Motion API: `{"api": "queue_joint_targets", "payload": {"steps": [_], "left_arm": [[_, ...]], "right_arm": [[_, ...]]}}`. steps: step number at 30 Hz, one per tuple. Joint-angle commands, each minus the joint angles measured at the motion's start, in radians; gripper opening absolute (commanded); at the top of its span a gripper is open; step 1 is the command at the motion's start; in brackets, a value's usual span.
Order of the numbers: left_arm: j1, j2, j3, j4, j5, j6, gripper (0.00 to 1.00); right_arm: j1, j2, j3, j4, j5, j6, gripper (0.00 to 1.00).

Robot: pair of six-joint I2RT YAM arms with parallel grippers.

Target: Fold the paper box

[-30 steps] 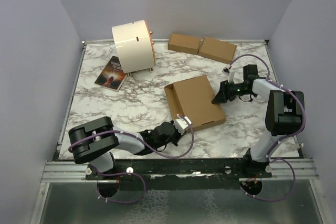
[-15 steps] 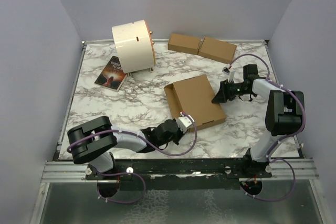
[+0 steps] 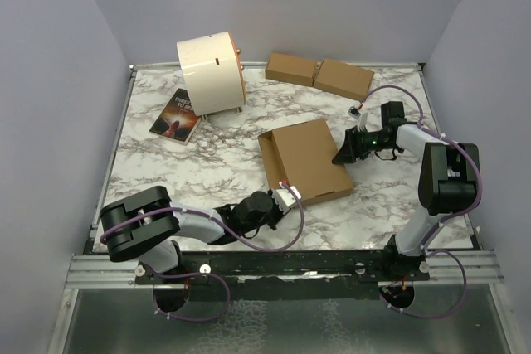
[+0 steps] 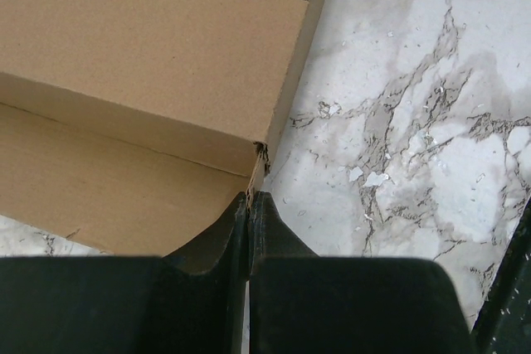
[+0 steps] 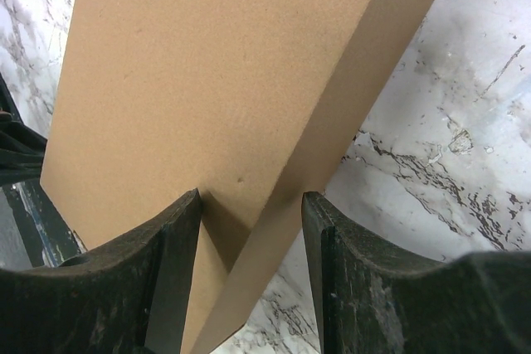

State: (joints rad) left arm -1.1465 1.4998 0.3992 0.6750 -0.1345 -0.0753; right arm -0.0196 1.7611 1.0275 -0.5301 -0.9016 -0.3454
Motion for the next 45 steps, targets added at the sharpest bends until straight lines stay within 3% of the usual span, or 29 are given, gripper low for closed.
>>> {"api": "queue_joint_targets", "payload": {"steps": [1,19,31,45], "left_arm": [[0.008,-0.019,-0.003,0.103,0.013,0.017,0.00],[0.008,-0.014,-0.089,0.228,0.021,-0.018,0.00],[0.008,0.007,-0.073,0.219,0.039,-0.012,0.00],[0.008,0.029,0.060,0.034,0.091,0.010,0.00]], "right_arm": [[0.012,0.032,-0.028,-0.033,0.141,-0.044,0.50],[0.012,0.047,-0.030,-0.029,0.170,-0.042,0.50],[0.012,0.046,-0.030,-0.030,0.162,-0.042,0.50],[0.015,0.044,-0.032,-0.033,0.143,-0.047,0.50]]}}
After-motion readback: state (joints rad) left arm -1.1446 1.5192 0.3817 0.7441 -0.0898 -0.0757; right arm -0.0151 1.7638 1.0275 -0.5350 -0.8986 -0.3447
